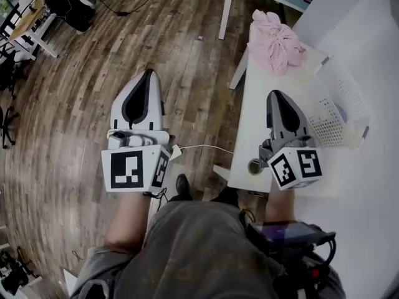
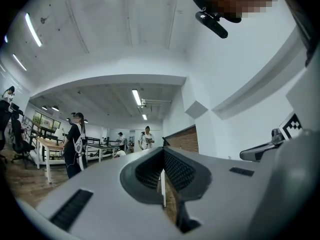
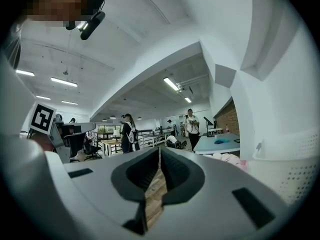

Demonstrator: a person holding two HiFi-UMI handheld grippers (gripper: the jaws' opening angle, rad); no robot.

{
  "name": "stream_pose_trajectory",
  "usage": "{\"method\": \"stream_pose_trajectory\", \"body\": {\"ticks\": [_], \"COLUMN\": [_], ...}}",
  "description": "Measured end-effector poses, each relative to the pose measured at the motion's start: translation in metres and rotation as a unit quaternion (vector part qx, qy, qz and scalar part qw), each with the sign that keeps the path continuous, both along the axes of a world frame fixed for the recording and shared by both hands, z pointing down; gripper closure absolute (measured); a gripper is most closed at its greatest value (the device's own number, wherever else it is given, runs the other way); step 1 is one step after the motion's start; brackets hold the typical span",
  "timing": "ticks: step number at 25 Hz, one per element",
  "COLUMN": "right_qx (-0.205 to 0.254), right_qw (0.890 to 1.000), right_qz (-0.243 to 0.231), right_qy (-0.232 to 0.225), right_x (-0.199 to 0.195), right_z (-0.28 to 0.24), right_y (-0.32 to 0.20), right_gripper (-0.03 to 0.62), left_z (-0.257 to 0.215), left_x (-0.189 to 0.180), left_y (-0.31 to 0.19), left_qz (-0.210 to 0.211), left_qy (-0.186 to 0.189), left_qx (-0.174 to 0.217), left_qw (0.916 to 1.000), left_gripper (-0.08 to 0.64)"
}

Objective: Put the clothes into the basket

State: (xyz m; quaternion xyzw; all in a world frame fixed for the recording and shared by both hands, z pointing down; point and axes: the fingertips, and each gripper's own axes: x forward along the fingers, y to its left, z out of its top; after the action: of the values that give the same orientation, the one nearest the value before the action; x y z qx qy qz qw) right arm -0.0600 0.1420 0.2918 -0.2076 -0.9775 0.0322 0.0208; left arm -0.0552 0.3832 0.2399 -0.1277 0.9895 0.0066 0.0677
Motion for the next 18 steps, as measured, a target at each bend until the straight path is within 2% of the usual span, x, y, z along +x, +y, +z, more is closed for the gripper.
{"method": "stream_pose_trajectory", "body": {"ticks": [3,5,10,14,18], "right_qx": [-0.002,0.013,0.036,0.036,0.036], "right_qw": [1.000,1.000,0.999,0.999,0.999], "right_qz": [-0.008,-0.017,-0.014,0.004,0.020], "right_qy": [0.003,0.006,0.007,0.017,0.024], "right_x": [0.000,0.000,-0.014,-0.030,-0.051], "right_z": [0.001,0.001,-0.004,0.006,0.020], "right_y": [0.048,0.071,0.101,0.104,0.096], "right_gripper": [0.574,0.574,0.574,0.574,0.574], "left_z": [0.000,-0.004,-0.005,0.005,0.021], "left_x": [-0.003,-0.004,-0.012,-0.023,-0.050], "left_y": [0.049,0.072,0.117,0.128,0.115], "left_qz": [-0.007,-0.014,-0.032,-0.027,-0.011], "left_qy": [0.005,0.001,-0.005,0.001,0.014], "left_qx": [0.002,0.002,-0.003,-0.006,-0.006], "left_qw": [1.0000,0.9999,0.9995,0.9996,0.9998], "left_gripper": [0.552,0.552,0.552,0.552,0.552]}}
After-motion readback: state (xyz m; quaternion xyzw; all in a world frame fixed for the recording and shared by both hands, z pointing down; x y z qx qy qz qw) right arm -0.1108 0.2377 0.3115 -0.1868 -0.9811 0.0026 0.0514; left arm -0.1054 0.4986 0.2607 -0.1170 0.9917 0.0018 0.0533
